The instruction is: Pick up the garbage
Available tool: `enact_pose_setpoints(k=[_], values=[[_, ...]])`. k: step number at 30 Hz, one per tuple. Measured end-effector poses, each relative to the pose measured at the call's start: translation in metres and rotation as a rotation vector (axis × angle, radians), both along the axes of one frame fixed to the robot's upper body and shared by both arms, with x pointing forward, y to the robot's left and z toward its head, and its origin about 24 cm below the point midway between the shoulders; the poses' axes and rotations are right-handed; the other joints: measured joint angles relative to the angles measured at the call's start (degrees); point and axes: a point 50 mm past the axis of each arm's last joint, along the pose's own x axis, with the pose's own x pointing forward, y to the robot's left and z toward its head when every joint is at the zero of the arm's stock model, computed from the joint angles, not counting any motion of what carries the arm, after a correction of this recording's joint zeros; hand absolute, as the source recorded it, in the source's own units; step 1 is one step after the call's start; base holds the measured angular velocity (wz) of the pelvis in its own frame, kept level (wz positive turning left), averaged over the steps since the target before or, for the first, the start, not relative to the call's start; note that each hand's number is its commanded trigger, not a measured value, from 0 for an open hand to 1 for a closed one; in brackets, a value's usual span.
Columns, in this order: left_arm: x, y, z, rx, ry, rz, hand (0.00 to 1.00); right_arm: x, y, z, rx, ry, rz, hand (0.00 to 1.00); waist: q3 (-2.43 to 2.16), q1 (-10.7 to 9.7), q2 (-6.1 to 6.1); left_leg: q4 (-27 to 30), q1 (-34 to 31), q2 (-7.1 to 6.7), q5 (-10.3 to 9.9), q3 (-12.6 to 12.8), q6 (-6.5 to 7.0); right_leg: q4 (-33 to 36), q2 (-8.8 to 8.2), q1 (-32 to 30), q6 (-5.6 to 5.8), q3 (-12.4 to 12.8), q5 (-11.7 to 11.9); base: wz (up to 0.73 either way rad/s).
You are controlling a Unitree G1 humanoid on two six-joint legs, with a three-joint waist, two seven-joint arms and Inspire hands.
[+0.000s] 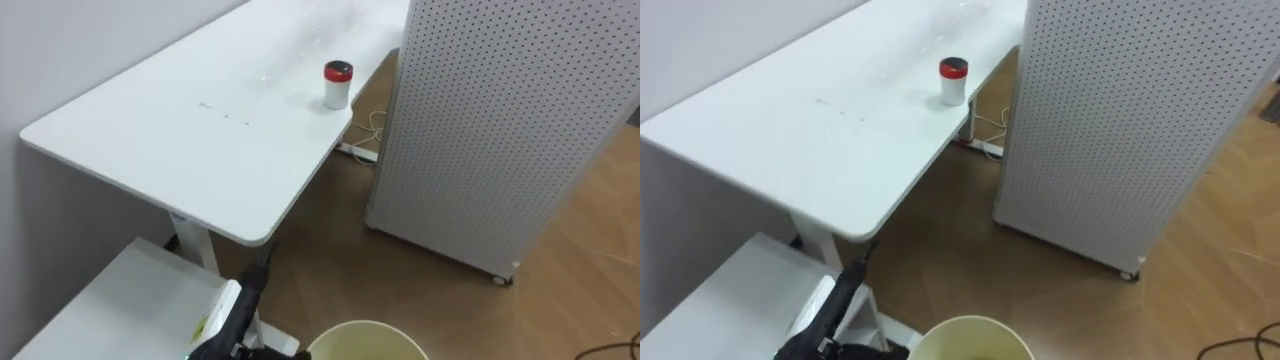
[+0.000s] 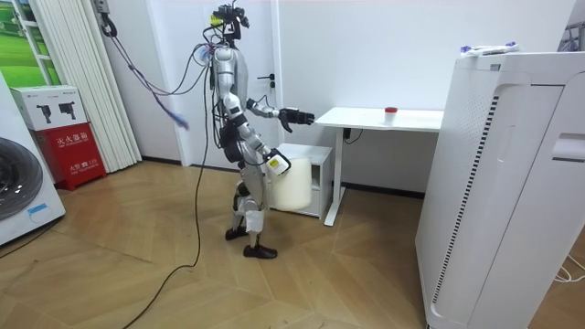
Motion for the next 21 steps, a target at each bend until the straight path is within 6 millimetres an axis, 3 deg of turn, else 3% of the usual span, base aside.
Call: enact_pose_setpoints(k=[5,7,11,17,21], values=[[-0.001,0.010,0.005,-0.047,-0.013,0.061,0.00,0.009,0.002,0.006,-0.010,-0.046,0.028,1.00,0.06,-0.1,0.01,1.9,1.9,0.26,0.0,-1.8,-0.06,1.5,-0.10,1.4,-1.48,-2.7,-1.8,-0.25],[0.000,0.016,0.006,-0.050,-0.022,0.092,0.00,0.009,0.001,0.007,-0.015,-0.046,0.031,1.00,0.10,0.1,0.03,2.4,3.0,0.34,0.0,-2.4,-0.06,1.9,0.11,2.5,-1.73,-2.5,-2.4,-0.17],[0.000,0.029,0.011,-0.052,-0.066,0.181,0.00,0.009,-0.001,0.008,-0.018,-0.060,0.015,1.00,0.15,0.4,-0.04,2.3,4.1,-0.01,-0.1,-5.4,-0.26,2.0,1.09,2.7,-2.53,-0.9,-3.2,-0.19],[0.002,0.030,0.027,-0.078,-0.163,0.214,0.00,0.008,-0.002,0.007,-0.021,-0.057,0.015,1.00,0.26,1.6,-0.26,-1.0,4.8,-0.27,0.7,-8.6,-1.87,1.8,2.79,1.9,-3.11,1.4,-3.3,-0.16],[0.001,0.036,0.033,-0.101,-0.216,0.282,0.00,0.007,-0.001,0.009,-0.015,-0.073,0.018,1.00,0.17,2.6,-0.30,-0.9,4.8,-0.19,0.8,-9.9,-2.12,1.8,4.12,1.3,-3.74,3.6,-2.9,-0.29]])
